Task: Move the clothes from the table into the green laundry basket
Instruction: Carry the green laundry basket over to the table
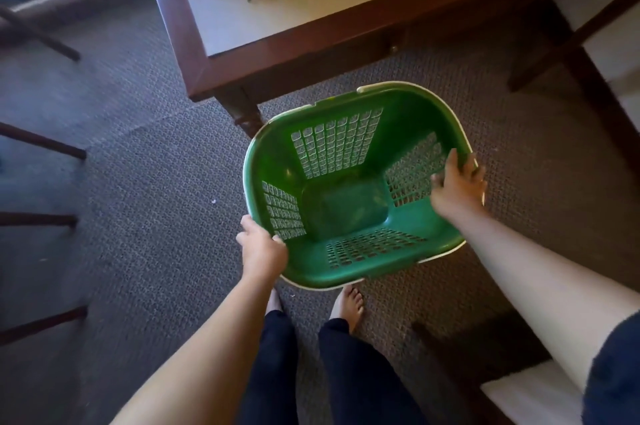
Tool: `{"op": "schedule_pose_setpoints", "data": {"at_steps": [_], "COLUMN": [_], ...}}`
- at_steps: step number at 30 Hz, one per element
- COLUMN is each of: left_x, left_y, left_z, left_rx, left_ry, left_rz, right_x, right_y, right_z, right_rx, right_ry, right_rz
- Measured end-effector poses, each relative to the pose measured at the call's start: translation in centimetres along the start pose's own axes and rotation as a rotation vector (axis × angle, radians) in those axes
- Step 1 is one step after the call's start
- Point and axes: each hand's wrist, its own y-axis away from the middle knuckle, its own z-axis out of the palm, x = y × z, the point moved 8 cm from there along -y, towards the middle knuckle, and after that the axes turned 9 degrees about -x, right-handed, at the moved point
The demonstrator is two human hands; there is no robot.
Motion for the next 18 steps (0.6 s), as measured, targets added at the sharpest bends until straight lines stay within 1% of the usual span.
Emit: {"op": "schedule_pose_setpoints", "data": {"at_steps": [3,5,6,11,15,18], "left_x": [1.6,3.3,4.1,8.6,12.2,15.0], "left_y": [1.5,2.8,3.4,7.4,12.1,15.4], "left_z": [0.3,0.6,0.9,1.7,0.2,-2.1], "left_rx": [0.029,0.038,0.021,-0.086,-0.068,-0.059], "left_ry": [-0.222,-0.351,-0.374,-0.347,-0.328,-0.316], "left_rz": [0.054,0.176,0.237,0.529,0.731,0.813], "right_x": [-2.6,-4.6,-5.4,-9.1,-11.9,-13.9], "right_y": [2.2,4.0,5.0,10.9,16.4,20.0], "right_z": [0.6,1.6,2.1,2.7,0.9,-1.6], "right_rx": [0.008,-0.015,-0.03,-0.045,-0.013,0.028], "right_ry": [0.033,-0.011,-0.039,-0.157,-0.235,-0.23], "right_rz": [-0.167,-0.278,-0.321,-0.506,-0.63,-0.718]}}
